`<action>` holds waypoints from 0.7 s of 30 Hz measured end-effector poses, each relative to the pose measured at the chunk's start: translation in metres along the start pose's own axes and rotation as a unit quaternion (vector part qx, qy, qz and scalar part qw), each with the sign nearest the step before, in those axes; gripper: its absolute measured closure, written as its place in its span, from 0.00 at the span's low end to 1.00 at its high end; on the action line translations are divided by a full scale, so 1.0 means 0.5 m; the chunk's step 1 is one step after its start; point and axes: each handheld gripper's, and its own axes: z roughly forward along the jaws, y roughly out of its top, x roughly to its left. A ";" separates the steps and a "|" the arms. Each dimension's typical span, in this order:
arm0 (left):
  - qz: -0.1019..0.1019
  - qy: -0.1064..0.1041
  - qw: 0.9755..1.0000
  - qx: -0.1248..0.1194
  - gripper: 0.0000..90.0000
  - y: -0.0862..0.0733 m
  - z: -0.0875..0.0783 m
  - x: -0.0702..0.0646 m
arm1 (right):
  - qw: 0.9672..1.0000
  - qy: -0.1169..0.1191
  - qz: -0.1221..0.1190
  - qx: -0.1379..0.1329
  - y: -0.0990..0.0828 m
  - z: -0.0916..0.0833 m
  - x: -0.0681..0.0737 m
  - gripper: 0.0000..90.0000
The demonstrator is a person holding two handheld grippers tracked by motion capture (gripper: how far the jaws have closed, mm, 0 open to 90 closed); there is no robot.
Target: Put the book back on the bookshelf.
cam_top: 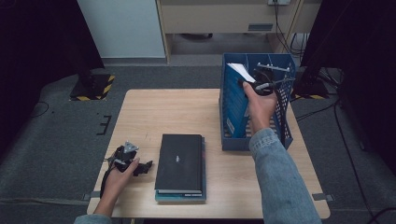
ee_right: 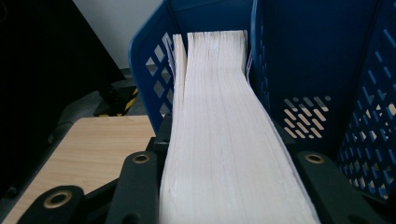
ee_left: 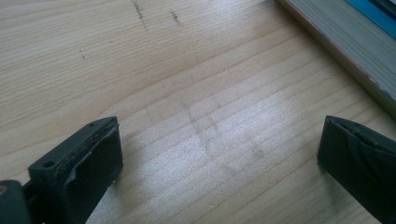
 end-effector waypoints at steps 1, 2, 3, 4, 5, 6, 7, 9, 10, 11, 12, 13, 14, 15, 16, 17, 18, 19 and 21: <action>-0.001 0.000 1.000 0.000 0.00 0.000 0.000 0.000 | 1.000 -0.001 0.001 0.001 -0.003 0.002 -0.001 0.65; 0.000 0.000 1.000 0.000 0.00 0.000 0.000 0.000 | 1.000 -0.001 0.002 0.002 -0.006 0.003 -0.001 0.65; 0.000 0.000 1.000 0.000 0.00 0.000 0.000 0.000 | 1.000 -0.002 0.002 0.003 -0.008 0.004 -0.002 0.65; -0.001 0.000 1.000 0.000 0.00 0.000 0.000 0.000 | 1.000 -0.001 0.001 0.004 -0.011 0.006 -0.003 0.65; 0.000 0.000 1.000 0.000 0.00 0.000 0.000 0.000 | 1.000 -0.001 0.002 0.004 -0.014 0.007 -0.003 0.65; 0.000 0.000 1.000 0.000 0.00 0.000 0.000 0.000 | 1.000 0.000 0.002 0.003 -0.015 0.007 -0.004 0.65; 0.000 0.000 1.000 0.000 0.00 0.000 0.000 0.000 | 1.000 0.001 0.000 0.002 -0.016 0.006 -0.004 0.65; -0.001 0.000 1.000 0.000 0.00 0.000 0.000 0.000 | 1.000 0.001 0.001 0.002 -0.016 0.004 -0.003 0.65; -0.001 0.000 1.000 0.000 0.00 0.000 0.000 0.000 | 1.000 0.001 -0.001 0.002 -0.017 0.004 -0.004 0.65; -0.001 0.000 1.000 0.000 0.00 0.000 0.000 0.000 | 1.000 0.002 -0.001 0.003 -0.018 0.003 -0.005 0.65; -0.001 0.001 1.000 0.000 0.00 0.000 0.000 0.000 | 1.000 0.003 0.002 0.003 -0.020 0.003 -0.005 0.65; -0.001 0.000 1.000 0.000 0.00 0.000 0.000 0.000 | 1.000 0.004 -0.002 0.004 -0.021 0.002 -0.005 0.65; -0.001 0.001 1.000 0.000 0.00 0.000 0.000 0.000 | 1.000 0.003 -0.005 0.005 -0.021 0.001 -0.005 0.65; -0.002 0.001 1.000 0.000 0.00 0.000 0.000 -0.001 | 1.000 0.002 -0.005 0.006 -0.023 -0.001 -0.005 0.65; -0.002 0.001 1.000 0.000 0.00 0.000 0.000 -0.001 | 1.000 0.001 -0.006 0.007 -0.024 -0.002 -0.004 0.65; -0.001 0.001 1.000 0.000 0.00 0.000 0.000 -0.001 | 1.000 0.001 -0.009 0.009 -0.026 -0.004 -0.004 0.65; -0.001 0.001 1.000 0.000 0.00 0.000 0.000 -0.001 | 1.000 0.002 -0.008 0.011 -0.027 -0.007 -0.005 0.65; -0.003 0.001 1.000 0.000 0.00 0.000 0.000 -0.001 | 1.000 0.002 -0.008 0.012 -0.028 -0.008 -0.006 0.65; -0.004 0.001 1.000 0.000 0.00 0.000 0.000 -0.001 | 1.000 0.000 -0.009 0.015 -0.031 -0.013 -0.009 0.65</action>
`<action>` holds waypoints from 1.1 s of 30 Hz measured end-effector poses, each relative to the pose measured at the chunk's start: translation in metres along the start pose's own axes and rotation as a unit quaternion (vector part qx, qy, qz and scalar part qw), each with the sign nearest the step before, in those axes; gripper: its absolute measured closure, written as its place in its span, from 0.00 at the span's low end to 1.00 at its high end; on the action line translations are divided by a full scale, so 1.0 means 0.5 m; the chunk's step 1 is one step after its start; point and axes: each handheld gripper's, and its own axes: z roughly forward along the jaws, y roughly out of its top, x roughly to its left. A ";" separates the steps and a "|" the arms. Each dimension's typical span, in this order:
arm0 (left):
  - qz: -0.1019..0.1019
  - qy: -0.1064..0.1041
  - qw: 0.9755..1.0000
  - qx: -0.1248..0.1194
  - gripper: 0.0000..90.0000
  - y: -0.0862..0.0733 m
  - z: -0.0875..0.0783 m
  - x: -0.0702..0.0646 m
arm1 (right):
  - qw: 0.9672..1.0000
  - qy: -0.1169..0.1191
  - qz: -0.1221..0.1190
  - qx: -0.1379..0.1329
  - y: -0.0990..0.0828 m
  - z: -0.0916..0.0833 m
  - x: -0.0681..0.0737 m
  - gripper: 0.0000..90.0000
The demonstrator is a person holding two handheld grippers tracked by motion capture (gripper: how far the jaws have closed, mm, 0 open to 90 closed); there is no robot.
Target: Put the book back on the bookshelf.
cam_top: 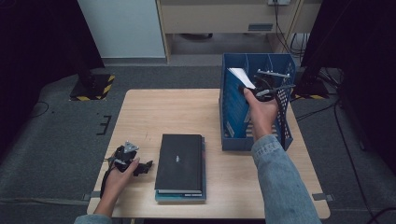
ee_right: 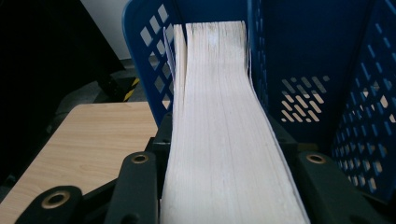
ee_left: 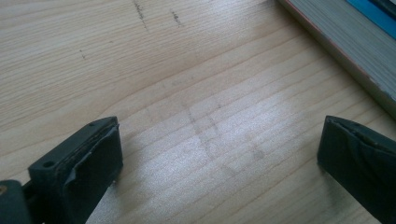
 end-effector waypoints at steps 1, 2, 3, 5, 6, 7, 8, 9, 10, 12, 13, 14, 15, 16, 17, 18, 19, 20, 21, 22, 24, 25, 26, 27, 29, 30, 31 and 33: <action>0.000 0.000 1.000 0.000 0.00 0.000 0.000 0.000 | 1.000 0.001 -0.002 0.002 -0.002 -0.002 -0.001 0.65; -0.001 0.000 1.000 0.001 0.00 0.000 0.000 0.000 | 1.000 0.002 -0.003 0.005 -0.004 -0.005 -0.003 0.64; 0.000 0.000 1.000 0.001 0.00 0.000 0.000 0.000 | 1.000 0.003 -0.002 0.006 -0.006 -0.008 -0.004 0.64; -0.001 0.000 1.000 0.000 0.00 0.000 0.000 0.000 | 1.000 0.003 -0.003 0.010 -0.009 -0.012 -0.005 0.64; -0.001 0.000 1.000 0.000 0.00 0.000 0.000 -0.001 | 1.000 0.003 -0.004 0.010 -0.011 -0.014 -0.005 0.64; 0.000 0.000 1.000 0.001 0.00 0.000 0.000 -0.001 | 1.000 0.004 -0.005 0.011 -0.013 -0.016 -0.005 0.64; -0.001 0.000 1.000 0.000 0.00 0.000 0.000 -0.001 | 1.000 0.005 -0.004 0.011 -0.015 -0.017 -0.005 0.64; 0.001 0.000 1.000 0.002 0.00 0.001 0.000 0.000 | 1.000 0.004 -0.005 0.011 -0.017 -0.019 -0.005 0.64; 0.001 0.001 1.000 0.002 0.00 0.001 0.000 0.000 | 1.000 0.004 -0.005 0.012 -0.019 -0.020 -0.005 0.64; 0.001 0.001 1.000 0.002 0.00 0.001 0.000 -0.001 | 1.000 0.005 -0.006 0.014 -0.022 -0.023 -0.006 0.64; 0.001 0.001 1.000 0.002 0.00 0.001 0.000 -0.001 | 1.000 0.005 -0.009 0.016 -0.024 -0.025 -0.006 0.63; 0.001 0.001 1.000 0.002 0.00 0.001 0.000 -0.001 | 1.000 0.005 -0.009 0.018 -0.025 -0.027 -0.006 0.63; 0.001 0.001 1.000 0.002 0.00 0.001 0.000 -0.001 | 1.000 0.005 -0.009 0.019 -0.027 -0.029 -0.006 0.63; 0.001 0.001 1.000 0.002 0.00 0.001 0.000 -0.001 | 1.000 0.005 -0.011 0.019 -0.028 -0.029 -0.007 0.63; 0.001 0.001 1.000 0.002 0.00 0.001 0.000 -0.001 | 1.000 0.005 -0.011 0.019 -0.029 -0.030 -0.007 0.63; 0.001 0.001 1.000 0.002 0.00 0.001 0.000 -0.001 | 1.000 0.005 -0.009 0.019 -0.030 -0.031 -0.006 0.63; 0.001 0.001 1.000 0.002 0.00 0.001 0.000 -0.001 | 1.000 0.006 -0.008 0.019 -0.031 -0.031 -0.006 0.63; 0.001 0.001 1.000 0.002 0.00 0.001 0.000 -0.001 | 1.000 0.007 -0.009 0.019 -0.032 -0.031 -0.006 0.62; 0.001 0.001 1.000 0.003 0.00 0.001 0.000 -0.001 | 1.000 0.008 -0.008 0.020 -0.033 -0.032 -0.006 0.62; 0.001 0.001 1.000 0.003 0.00 0.001 0.000 -0.001 | 1.000 0.008 -0.009 0.021 -0.033 -0.032 -0.006 0.62; 0.001 0.001 1.000 0.003 0.00 0.001 0.000 -0.001 | 1.000 0.008 -0.010 0.023 -0.033 -0.033 -0.006 0.61; 0.001 0.001 1.000 0.003 0.00 0.001 0.000 -0.001 | 1.000 0.008 -0.010 0.024 -0.033 -0.033 -0.006 0.61; 0.001 0.001 1.000 0.003 0.00 0.001 0.000 -0.001 | 1.000 0.008 -0.011 0.025 -0.033 -0.033 -0.006 0.61; 0.001 0.001 1.000 0.003 0.00 0.001 0.000 -0.001 | 1.000 0.008 -0.010 0.026 -0.033 -0.032 -0.006 0.61; 0.001 0.001 1.000 0.003 0.00 0.001 0.000 -0.001 | 0.999 0.009 -0.010 0.030 -0.032 -0.032 -0.006 0.61; 0.000 0.001 1.000 0.003 0.00 0.001 0.000 -0.001 | 0.999 0.008 -0.012 0.031 -0.032 -0.032 -0.006 0.60; 0.001 0.001 1.000 0.003 0.00 0.001 0.000 -0.001 | 0.999 0.008 -0.012 0.032 -0.031 -0.032 -0.005 0.60; 0.001 0.001 1.000 0.003 0.00 0.001 0.000 -0.001 | 0.999 0.008 -0.015 0.034 -0.031 -0.032 -0.004 0.60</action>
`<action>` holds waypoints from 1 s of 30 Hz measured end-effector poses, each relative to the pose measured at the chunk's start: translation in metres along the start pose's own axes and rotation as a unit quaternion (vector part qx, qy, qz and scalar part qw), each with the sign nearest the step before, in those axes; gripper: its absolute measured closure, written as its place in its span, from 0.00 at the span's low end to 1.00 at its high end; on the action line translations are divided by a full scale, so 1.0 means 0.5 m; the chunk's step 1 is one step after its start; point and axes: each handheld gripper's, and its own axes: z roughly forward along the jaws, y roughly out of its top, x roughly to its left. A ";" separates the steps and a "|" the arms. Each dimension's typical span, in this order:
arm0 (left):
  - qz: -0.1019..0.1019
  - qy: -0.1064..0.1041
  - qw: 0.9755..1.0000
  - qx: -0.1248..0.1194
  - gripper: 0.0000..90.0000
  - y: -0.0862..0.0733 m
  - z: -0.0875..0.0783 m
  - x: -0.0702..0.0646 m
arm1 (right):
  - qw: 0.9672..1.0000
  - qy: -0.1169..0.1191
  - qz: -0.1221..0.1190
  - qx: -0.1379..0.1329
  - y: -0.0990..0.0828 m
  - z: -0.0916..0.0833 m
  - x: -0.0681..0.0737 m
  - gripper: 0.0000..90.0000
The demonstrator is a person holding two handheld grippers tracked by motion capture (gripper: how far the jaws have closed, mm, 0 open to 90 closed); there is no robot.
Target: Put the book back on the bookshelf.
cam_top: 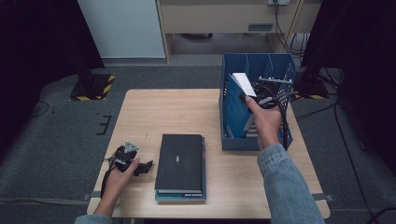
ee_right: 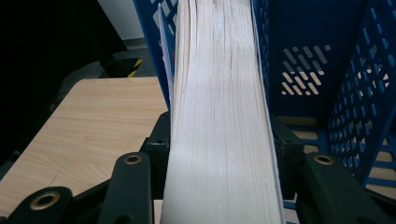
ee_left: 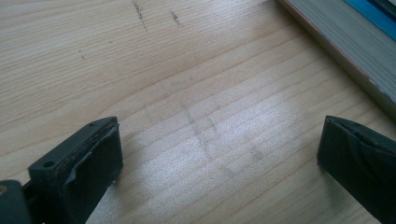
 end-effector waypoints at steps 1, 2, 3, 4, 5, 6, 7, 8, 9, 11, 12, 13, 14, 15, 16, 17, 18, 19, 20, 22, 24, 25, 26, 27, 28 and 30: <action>0.000 0.000 1.000 0.000 0.00 0.000 0.000 0.000 | 1.000 0.000 -0.002 0.000 0.000 0.000 0.000 0.60; 0.000 0.000 1.000 0.000 0.00 0.000 0.000 0.000 | 1.000 0.000 -0.001 0.002 0.001 0.001 0.001 0.60; 0.000 0.000 1.000 0.000 0.00 0.000 0.000 0.000 | 1.000 -0.001 -0.003 0.003 0.002 0.001 0.001 0.60; 0.000 0.000 1.000 0.000 0.00 0.000 0.000 0.000 | 1.000 -0.001 -0.002 0.004 0.002 0.002 0.002 0.59; 0.000 0.000 1.000 0.000 0.00 0.000 0.000 0.000 | 1.000 0.001 0.002 0.005 0.003 0.003 0.001 0.59; 0.000 0.000 1.000 0.000 0.00 0.000 0.000 0.000 | 1.000 0.001 0.002 0.003 0.003 0.003 0.001 0.59; 0.000 0.000 1.000 0.000 0.00 0.000 0.000 0.000 | 1.000 0.001 0.002 0.003 0.004 0.003 0.001 0.59; 0.000 0.000 1.000 0.000 0.00 0.000 0.000 0.000 | 1.000 0.001 0.002 0.004 0.004 0.003 0.001 0.59; 0.000 0.000 1.000 0.000 0.00 0.000 0.000 0.000 | 1.000 0.000 0.001 0.004 0.004 0.003 0.001 0.59; 0.000 0.000 1.000 0.000 0.00 0.000 0.000 0.000 | 1.000 -0.001 -0.002 0.005 0.005 0.003 0.003 0.59; 0.000 0.000 1.000 0.000 0.00 0.000 0.000 0.000 | 1.000 -0.001 -0.002 0.005 0.005 0.003 0.003 0.59; 0.000 0.000 1.000 0.000 0.00 0.000 0.000 0.000 | 1.000 -0.002 -0.001 0.006 0.005 0.003 0.004 0.60; 0.000 0.000 1.000 0.000 0.00 0.000 0.000 0.000 | 1.000 -0.003 -0.001 0.006 0.005 0.003 0.004 0.61; 0.000 0.000 1.000 0.000 0.00 0.000 0.000 0.000 | 1.000 -0.005 -0.003 0.006 0.005 0.003 0.004 0.61; 0.000 0.000 1.000 0.000 0.00 0.000 0.000 0.000 | 1.000 -0.006 -0.004 0.008 0.005 0.003 0.006 0.62; 0.000 0.000 1.000 0.000 0.00 0.000 0.000 0.000 | 1.000 -0.005 -0.007 0.010 0.006 0.003 0.006 0.62; 0.000 0.000 1.000 0.000 0.00 0.001 0.000 0.000 | 1.000 -0.003 -0.006 0.013 0.007 0.002 0.008 0.62; -0.001 0.000 1.000 -0.001 0.00 0.001 0.001 -0.001 | 1.000 -0.003 -0.007 0.015 0.008 0.003 0.009 0.62; 0.000 0.000 1.000 -0.001 0.00 0.001 0.001 -0.001 | 1.000 -0.003 -0.008 0.018 0.009 0.003 0.012 0.63; -0.001 0.000 1.000 -0.002 0.00 0.001 0.001 -0.001 | 1.000 -0.006 -0.012 0.019 0.012 0.004 0.015 0.64; -0.001 0.000 1.000 -0.002 0.00 0.001 0.001 -0.001 | 1.000 -0.010 -0.013 0.019 0.015 0.005 0.018 0.65; -0.001 0.000 1.000 -0.002 0.00 0.001 0.001 -0.001 | 1.000 -0.012 -0.014 0.019 0.016 0.005 0.018 0.65; -0.001 0.000 1.000 -0.002 0.00 0.001 0.001 -0.001 | 1.000 -0.014 -0.016 0.018 0.018 0.006 0.019 0.65; -0.001 0.000 1.000 -0.002 0.00 0.001 0.001 -0.001 | 1.000 -0.015 -0.017 0.018 0.019 0.006 0.020 0.65; -0.001 0.000 1.000 -0.002 0.00 0.001 0.001 -0.001 | 1.000 -0.013 -0.017 0.020 0.021 0.007 0.021 0.66; -0.001 0.000 1.000 -0.002 0.00 0.001 0.001 -0.001 | 0.999 -0.016 -0.023 0.026 0.027 0.009 0.023 0.66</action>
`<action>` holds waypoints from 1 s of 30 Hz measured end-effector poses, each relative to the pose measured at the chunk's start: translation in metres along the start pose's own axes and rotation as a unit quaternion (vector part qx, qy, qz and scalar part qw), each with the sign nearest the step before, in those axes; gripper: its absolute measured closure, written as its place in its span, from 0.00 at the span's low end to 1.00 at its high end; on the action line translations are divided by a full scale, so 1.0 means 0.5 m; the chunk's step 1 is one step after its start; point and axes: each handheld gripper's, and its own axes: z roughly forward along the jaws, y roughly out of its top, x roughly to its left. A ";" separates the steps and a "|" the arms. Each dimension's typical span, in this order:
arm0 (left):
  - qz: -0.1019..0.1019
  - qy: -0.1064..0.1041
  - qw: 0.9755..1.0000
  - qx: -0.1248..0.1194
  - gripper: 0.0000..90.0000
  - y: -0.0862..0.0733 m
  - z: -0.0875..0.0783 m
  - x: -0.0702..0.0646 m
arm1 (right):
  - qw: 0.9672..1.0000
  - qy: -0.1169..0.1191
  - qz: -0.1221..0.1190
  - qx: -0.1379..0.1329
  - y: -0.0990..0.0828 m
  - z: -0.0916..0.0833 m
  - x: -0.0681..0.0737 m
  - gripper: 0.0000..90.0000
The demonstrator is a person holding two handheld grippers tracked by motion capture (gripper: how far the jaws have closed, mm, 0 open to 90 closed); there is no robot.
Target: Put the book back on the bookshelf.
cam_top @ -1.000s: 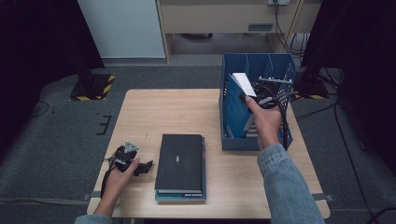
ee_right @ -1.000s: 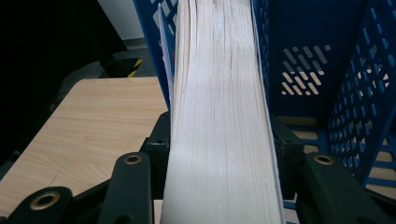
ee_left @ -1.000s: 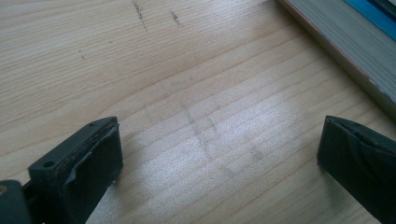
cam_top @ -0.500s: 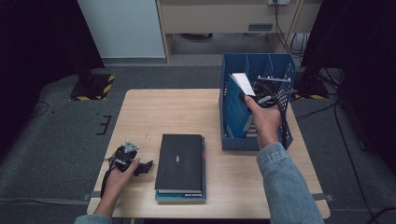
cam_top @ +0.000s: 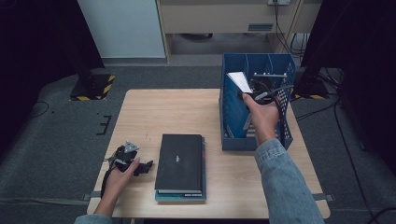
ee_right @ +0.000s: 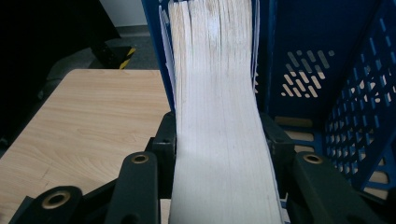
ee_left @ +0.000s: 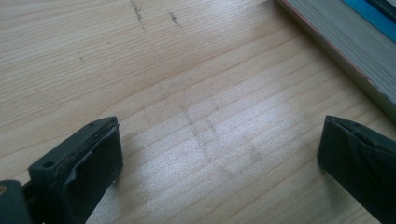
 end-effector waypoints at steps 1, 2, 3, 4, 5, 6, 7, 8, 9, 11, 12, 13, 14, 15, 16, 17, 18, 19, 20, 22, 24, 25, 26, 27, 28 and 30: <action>0.002 0.000 1.000 0.000 0.00 0.000 0.000 0.001 | 1.000 0.000 -0.002 0.001 0.002 0.001 0.001 0.66; 0.002 0.000 1.000 0.000 0.00 0.000 0.000 0.000 | 1.000 -0.001 -0.003 0.003 0.004 0.002 0.002 0.66; 0.002 0.000 1.000 0.000 0.00 0.000 0.000 0.000 | 1.000 -0.002 0.000 0.004 0.006 0.002 0.003 0.66; 0.002 0.000 1.000 0.000 0.00 0.000 0.000 0.001 | 1.000 -0.003 -0.002 0.004 0.009 0.004 0.004 0.66; 0.002 0.000 1.000 0.000 0.00 0.000 0.000 0.000 | 1.000 -0.003 -0.001 0.004 0.010 0.004 0.005 0.66; 0.002 0.000 1.000 0.000 0.00 0.000 0.000 0.001 | 1.000 -0.004 -0.001 0.004 0.012 0.006 0.005 0.66; 0.002 0.000 1.000 0.000 0.00 0.000 0.000 0.001 | 1.000 -0.005 0.000 0.002 0.014 0.007 0.005 0.66; 0.002 0.000 1.000 0.000 0.00 0.000 0.000 0.001 | 1.000 -0.006 0.003 0.001 0.017 0.008 0.005 0.66; 0.002 0.000 1.000 0.000 0.00 0.000 0.000 0.000 | 1.000 -0.007 0.005 0.000 0.019 0.009 0.005 0.66; 0.002 0.000 1.000 0.000 0.00 0.000 0.000 0.001 | 1.000 -0.007 0.007 -0.001 0.024 0.012 0.004 0.66; 0.002 0.000 1.000 0.000 0.00 0.000 0.000 0.001 | 1.000 -0.008 0.007 -0.002 0.025 0.013 0.004 0.66; 0.002 0.000 1.000 0.000 0.00 0.000 0.000 0.001 | 1.000 -0.009 0.008 -0.002 0.027 0.013 0.004 0.66; 0.002 0.000 1.000 0.000 0.00 0.000 0.000 0.001 | 1.000 -0.010 0.011 -0.004 0.029 0.014 0.004 0.66; 0.002 0.000 1.000 0.000 0.00 0.000 0.000 0.001 | 1.000 -0.010 0.009 -0.006 0.031 0.014 0.004 0.66; 0.002 0.000 1.000 0.001 0.00 0.000 0.000 0.001 | 1.000 -0.010 0.011 -0.008 0.033 0.015 0.005 0.66; 0.002 -0.001 1.000 0.001 0.00 0.001 0.000 0.001 | 1.000 -0.011 0.014 -0.009 0.036 0.015 0.005 0.66; 0.002 -0.001 1.000 0.001 0.00 0.001 0.000 0.001 | 1.000 -0.011 0.014 -0.012 0.039 0.017 0.006 0.66; 0.002 -0.001 1.000 0.001 0.00 0.001 0.000 0.001 | 1.000 -0.012 0.014 -0.014 0.040 0.017 0.006 0.66; 0.002 -0.001 1.000 0.001 0.00 0.001 0.000 0.001 | 1.000 -0.012 0.013 -0.016 0.042 0.018 0.006 0.66; 0.002 -0.001 1.000 0.001 0.00 0.001 0.000 0.001 | 1.000 -0.013 0.013 -0.017 0.047 0.021 0.008 0.66; 0.002 -0.001 1.000 0.001 0.00 0.001 0.000 0.001 | 0.999 -0.016 0.018 -0.022 0.050 0.026 0.009 0.66; 0.002 -0.001 1.000 0.001 0.00 0.001 0.000 0.001 | 0.999 -0.016 0.020 -0.023 0.051 0.027 0.007 0.66; 0.002 -0.001 1.000 0.001 0.00 0.001 0.000 0.001 | 0.999 -0.018 0.022 -0.027 0.051 0.030 0.006 0.66; 0.002 -0.001 1.000 0.001 0.00 0.001 0.000 0.001 | 0.999 -0.018 0.025 -0.028 0.052 0.032 0.005 0.66; 0.003 -0.001 1.000 0.002 0.00 0.001 0.000 0.001 | 0.999 -0.020 0.025 -0.032 0.051 0.036 0.005 0.66; 0.003 -0.001 1.000 0.002 0.00 0.001 0.000 0.001 | 0.999 -0.024 0.026 -0.034 0.051 0.040 0.007 0.66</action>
